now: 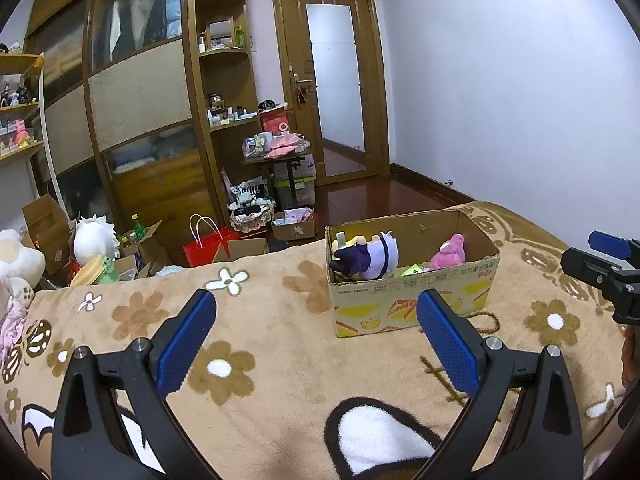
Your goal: Organize soft objects
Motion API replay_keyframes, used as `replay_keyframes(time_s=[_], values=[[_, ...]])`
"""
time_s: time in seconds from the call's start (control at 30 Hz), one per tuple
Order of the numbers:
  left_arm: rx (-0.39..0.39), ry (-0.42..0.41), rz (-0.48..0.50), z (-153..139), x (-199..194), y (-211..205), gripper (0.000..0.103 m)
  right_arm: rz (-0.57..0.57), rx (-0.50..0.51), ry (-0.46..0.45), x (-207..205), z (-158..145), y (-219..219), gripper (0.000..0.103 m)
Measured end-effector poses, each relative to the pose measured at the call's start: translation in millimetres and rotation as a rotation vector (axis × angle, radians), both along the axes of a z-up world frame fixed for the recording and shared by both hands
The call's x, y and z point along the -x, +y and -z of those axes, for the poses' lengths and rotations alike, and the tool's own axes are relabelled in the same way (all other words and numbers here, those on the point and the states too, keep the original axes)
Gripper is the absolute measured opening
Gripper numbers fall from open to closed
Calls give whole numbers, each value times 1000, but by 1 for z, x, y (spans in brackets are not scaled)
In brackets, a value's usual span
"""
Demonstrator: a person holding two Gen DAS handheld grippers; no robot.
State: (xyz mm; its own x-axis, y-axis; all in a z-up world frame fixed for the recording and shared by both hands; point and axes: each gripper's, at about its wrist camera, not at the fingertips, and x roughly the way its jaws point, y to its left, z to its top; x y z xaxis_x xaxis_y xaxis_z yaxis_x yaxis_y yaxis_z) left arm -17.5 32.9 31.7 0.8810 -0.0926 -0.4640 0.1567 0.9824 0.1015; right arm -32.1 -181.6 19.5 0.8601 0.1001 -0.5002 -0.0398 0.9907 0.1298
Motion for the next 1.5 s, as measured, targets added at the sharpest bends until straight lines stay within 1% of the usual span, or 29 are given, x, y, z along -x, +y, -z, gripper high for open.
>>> replay_keyframes(time_s=[0.17,0.27,0.6,1.5], values=[[-12,-4,-7,3,2,0,100,-3,5,1,1,1,2,103],[-7,5,4,4,2,1,100,-2,4,3,0,1,2,103],[-12,16,-1,5,0,2,100,6,5,1,1,1,1,103],[-10,15,3,5,0,3,100,14,4,7,2,2,-3,103]])
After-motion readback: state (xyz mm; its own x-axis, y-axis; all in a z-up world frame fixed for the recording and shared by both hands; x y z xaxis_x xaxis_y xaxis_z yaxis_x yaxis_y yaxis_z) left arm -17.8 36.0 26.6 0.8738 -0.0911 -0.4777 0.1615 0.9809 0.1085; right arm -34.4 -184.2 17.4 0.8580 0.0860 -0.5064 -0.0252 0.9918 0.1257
